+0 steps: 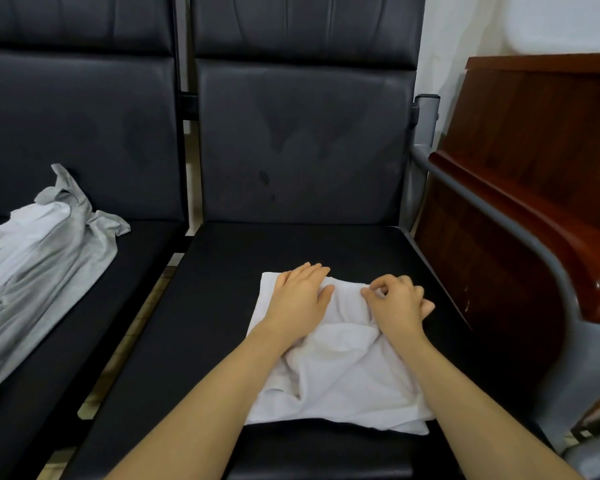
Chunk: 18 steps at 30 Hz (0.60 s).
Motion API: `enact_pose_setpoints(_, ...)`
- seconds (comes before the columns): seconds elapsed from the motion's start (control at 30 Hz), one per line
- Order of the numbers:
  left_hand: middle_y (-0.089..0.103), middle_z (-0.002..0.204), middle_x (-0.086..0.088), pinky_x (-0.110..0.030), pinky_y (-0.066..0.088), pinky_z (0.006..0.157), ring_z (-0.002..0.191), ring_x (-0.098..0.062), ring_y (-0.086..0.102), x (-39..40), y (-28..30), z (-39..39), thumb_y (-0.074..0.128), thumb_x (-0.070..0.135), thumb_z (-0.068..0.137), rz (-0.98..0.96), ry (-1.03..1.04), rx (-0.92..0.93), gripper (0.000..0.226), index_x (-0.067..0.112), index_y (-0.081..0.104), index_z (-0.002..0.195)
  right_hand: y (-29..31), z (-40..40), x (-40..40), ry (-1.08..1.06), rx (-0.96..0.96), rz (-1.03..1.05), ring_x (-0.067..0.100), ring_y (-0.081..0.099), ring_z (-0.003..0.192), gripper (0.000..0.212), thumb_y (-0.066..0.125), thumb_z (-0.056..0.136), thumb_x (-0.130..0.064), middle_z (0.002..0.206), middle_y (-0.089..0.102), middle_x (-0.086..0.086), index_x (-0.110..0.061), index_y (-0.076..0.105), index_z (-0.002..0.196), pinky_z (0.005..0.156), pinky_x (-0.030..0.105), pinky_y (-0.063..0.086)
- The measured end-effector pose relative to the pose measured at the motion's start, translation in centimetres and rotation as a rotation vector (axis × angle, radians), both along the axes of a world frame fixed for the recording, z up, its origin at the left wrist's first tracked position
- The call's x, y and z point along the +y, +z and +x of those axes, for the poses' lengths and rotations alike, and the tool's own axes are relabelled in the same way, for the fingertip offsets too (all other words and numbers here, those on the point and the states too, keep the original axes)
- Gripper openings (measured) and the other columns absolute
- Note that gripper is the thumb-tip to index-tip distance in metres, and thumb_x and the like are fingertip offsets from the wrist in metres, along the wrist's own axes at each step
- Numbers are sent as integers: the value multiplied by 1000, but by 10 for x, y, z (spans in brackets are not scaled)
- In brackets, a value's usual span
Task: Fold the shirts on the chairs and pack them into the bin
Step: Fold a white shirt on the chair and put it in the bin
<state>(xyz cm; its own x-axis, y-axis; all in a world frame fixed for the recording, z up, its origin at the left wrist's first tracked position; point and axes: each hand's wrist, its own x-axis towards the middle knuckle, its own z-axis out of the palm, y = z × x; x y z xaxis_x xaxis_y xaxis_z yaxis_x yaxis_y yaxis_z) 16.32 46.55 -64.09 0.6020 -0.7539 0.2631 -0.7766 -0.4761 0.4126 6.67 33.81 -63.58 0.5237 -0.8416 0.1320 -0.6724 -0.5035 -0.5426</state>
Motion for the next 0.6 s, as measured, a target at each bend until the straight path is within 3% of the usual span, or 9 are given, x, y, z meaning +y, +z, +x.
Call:
enact_pose_setpoints(0.17, 30, 152, 8, -21, 6, 111, 142, -9, 19, -1, -8, 1, 40, 30, 101, -131, -2, 2, 43, 26, 36, 144, 0, 2, -2, 31, -28, -51, 17, 45, 105, 7, 56, 93, -24, 102, 53, -3, -24, 62, 90, 85, 31, 21)
enact_pose_setpoints(0.27, 52, 132, 9, -20, 18, 102, 126, -9, 40, 1, -8, 0, 39, 34, 97, -229, -54, -99, 36, 24, 55, 128, -1, 1, -3, 40, -53, -81, 16, 45, 101, 8, 53, 95, -22, 96, 50, -4, -23, 57, 88, 84, 29, 19)
enact_pose_setpoints(0.37, 59, 118, 13, -18, 21, 95, 115, -8, 46, 1, -9, -4, 30, 44, 93, -187, -121, -116, 44, 25, 62, 117, -4, 2, -3, 55, -99, -133, 12, 42, 94, 8, 52, 95, -22, 97, 48, -4, -23, 54, 88, 88, 30, 23)
enact_pose_setpoints(0.43, 54, 131, 14, -19, 16, 99, 129, -8, 38, -2, -12, -3, 35, 43, 98, -80, -102, -112, 38, 28, 58, 124, -4, 0, -5, 33, -155, -163, 11, 40, 90, 9, 52, 94, -19, 95, 48, -4, -22, 53, 86, 86, 29, 22)
enact_pose_setpoints(0.5, 35, 149, 14, -24, 7, 108, 142, -9, 19, -3, -15, -3, 35, 43, 99, 26, -81, -82, 39, 33, 48, 135, -2, -2, -8, -13, -200, -195, 12, 42, 88, 10, 51, 93, -16, 93, 48, -2, -20, 52, 84, 83, 29, 21)
enact_pose_setpoints(0.6, 20, 156, 10, -27, 0, 113, 145, -11, 8, -1, -10, -5, 32, 43, 100, 14, -122, -81, 46, 31, 35, 144, -1, -4, -14, -85, -241, -179, 17, 46, 84, 12, 47, 94, -12, 88, 49, 0, -17, 48, 83, 83, 31, 22)
